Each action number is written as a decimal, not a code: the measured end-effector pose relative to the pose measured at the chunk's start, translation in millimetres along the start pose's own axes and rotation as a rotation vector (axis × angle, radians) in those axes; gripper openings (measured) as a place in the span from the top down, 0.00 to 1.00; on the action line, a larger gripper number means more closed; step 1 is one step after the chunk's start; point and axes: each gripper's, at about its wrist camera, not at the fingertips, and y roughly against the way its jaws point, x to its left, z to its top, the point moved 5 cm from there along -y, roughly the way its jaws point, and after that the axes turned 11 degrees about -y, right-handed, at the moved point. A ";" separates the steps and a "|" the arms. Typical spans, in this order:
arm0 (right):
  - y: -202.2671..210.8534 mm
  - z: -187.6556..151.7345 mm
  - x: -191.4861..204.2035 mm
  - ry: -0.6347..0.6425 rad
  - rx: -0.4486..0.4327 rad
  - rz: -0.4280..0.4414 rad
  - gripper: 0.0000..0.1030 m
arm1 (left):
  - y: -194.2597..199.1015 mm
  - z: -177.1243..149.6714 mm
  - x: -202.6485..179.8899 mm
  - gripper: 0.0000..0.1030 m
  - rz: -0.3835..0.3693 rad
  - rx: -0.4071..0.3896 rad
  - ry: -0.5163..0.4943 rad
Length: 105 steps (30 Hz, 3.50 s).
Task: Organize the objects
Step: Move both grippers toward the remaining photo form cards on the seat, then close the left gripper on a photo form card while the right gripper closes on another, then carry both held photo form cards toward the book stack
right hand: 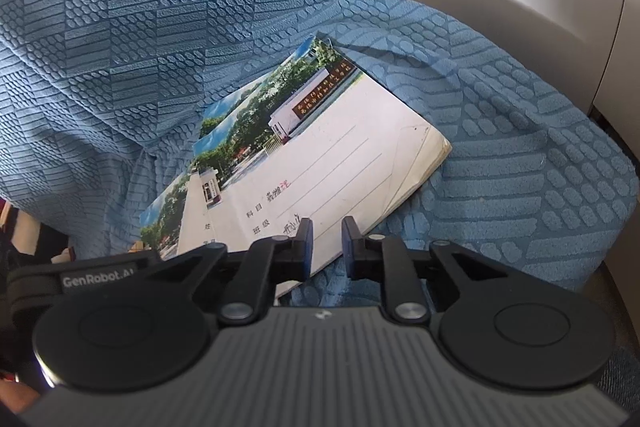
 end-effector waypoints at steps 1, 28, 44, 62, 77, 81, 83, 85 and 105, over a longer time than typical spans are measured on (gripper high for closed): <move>-1.0 0.0 -1.0 -0.007 0.004 0.003 0.84 | -0.4 0.0 0.9 0.73 -0.010 0.002 0.013; 28.7 -9.4 -14.9 -0.500 0.095 0.375 0.36 | 40.9 1.3 -18.4 0.99 -0.128 -0.109 0.138; -10.2 -15.9 -41.3 -0.827 0.110 0.433 0.38 | 64.0 0.6 -17.6 0.99 -0.158 -0.147 0.179; 3.3 2.1 -44.4 -0.647 -0.016 0.302 0.85 | 89.9 -6.2 -4.2 0.99 -0.151 -0.188 0.204; 71.3 -7.7 3.1 -0.375 -0.069 0.271 0.94 | 136.5 -39.0 0.4 0.98 -0.125 -0.192 0.163; 85.0 -17.4 13.2 -0.336 -0.044 0.259 0.94 | 160.7 -42.7 0.6 0.98 -0.123 -0.217 0.160; 93.8 -23.7 19.3 -0.323 -0.033 0.260 0.94 | 172.9 -43.3 -1.1 0.98 -0.114 -0.234 0.146; 103.5 -27.1 26.2 -0.312 -0.036 0.268 0.94 | 184.9 -43.7 -4.3 0.98 -0.121 -0.246 0.136; 187.6 -48.9 125.3 -0.130 -0.119 0.372 0.94 | 316.9 -52.3 -5.0 0.97 -0.160 -0.414 0.096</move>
